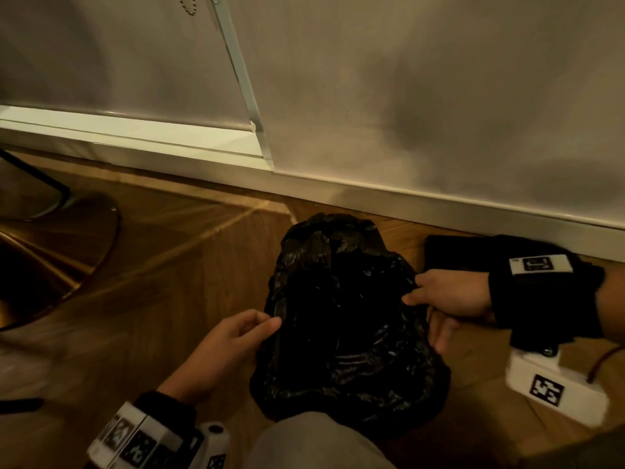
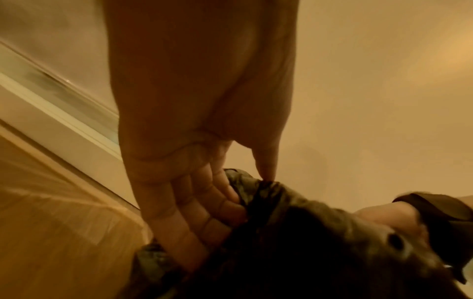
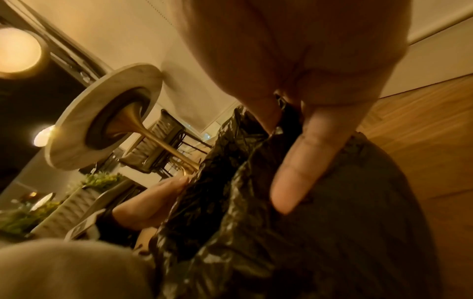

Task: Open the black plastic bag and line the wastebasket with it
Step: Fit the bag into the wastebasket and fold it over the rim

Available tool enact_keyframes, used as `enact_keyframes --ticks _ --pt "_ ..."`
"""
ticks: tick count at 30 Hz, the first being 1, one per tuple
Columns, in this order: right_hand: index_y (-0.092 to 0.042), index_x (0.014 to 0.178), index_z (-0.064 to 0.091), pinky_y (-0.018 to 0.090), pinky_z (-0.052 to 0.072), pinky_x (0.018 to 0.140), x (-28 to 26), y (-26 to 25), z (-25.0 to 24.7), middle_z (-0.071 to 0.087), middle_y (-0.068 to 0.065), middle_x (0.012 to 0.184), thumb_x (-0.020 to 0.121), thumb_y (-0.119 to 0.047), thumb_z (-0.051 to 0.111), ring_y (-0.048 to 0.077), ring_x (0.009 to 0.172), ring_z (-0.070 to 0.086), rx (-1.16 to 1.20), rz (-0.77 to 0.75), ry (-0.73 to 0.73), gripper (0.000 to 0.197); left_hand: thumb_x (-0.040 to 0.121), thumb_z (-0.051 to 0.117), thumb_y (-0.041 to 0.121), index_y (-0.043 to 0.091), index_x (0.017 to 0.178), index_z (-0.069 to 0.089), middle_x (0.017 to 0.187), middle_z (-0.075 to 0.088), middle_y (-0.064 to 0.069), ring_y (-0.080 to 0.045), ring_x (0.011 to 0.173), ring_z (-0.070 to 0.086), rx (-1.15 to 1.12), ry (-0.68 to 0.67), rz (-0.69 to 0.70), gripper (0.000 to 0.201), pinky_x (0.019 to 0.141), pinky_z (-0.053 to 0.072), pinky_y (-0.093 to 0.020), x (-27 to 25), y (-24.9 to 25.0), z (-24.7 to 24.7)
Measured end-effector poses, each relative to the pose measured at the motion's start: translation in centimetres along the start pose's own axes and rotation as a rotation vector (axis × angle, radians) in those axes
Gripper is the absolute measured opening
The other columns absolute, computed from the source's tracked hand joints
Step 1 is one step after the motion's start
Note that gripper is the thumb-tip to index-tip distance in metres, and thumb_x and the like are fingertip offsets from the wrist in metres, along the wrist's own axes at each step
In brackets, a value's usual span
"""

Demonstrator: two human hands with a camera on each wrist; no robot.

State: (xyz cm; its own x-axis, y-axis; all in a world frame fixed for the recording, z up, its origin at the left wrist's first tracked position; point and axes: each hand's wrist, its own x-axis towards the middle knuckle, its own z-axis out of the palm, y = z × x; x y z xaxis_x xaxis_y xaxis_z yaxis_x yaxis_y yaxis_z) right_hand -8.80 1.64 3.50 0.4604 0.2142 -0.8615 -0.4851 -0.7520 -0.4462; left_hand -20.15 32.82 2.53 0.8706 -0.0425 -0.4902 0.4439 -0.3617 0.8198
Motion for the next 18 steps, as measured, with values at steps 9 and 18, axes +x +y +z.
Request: enact_keyframes --ticks 9,18 --pt "0.003 0.104 0.054 0.022 0.046 0.034 2.1 -7.2 -2.2 0.061 0.019 0.074 0.097 -0.019 0.049 0.023 0.038 0.063 -0.064 -0.193 0.148 0.024 0.091 0.065 0.031 0.011 0.090 0.058 0.090 0.055 -0.011 -0.026 0.081 0.050 -0.225 0.140 -0.125 0.021 0.068 0.037 -0.036 4.0 1.0 -2.2" --pt "0.004 0.122 0.055 0.027 0.052 0.045 1.5 -12.0 -6.1 0.057 0.016 0.082 0.096 -0.022 0.054 0.026 0.061 0.059 0.096 -0.345 0.165 0.037 0.095 0.060 0.023 0.006 0.100 0.066 0.103 0.072 -0.014 -0.028 0.096 0.068 -0.263 0.337 -0.194 0.019 0.083 0.056 -0.040 5.4 9.0 -5.3"
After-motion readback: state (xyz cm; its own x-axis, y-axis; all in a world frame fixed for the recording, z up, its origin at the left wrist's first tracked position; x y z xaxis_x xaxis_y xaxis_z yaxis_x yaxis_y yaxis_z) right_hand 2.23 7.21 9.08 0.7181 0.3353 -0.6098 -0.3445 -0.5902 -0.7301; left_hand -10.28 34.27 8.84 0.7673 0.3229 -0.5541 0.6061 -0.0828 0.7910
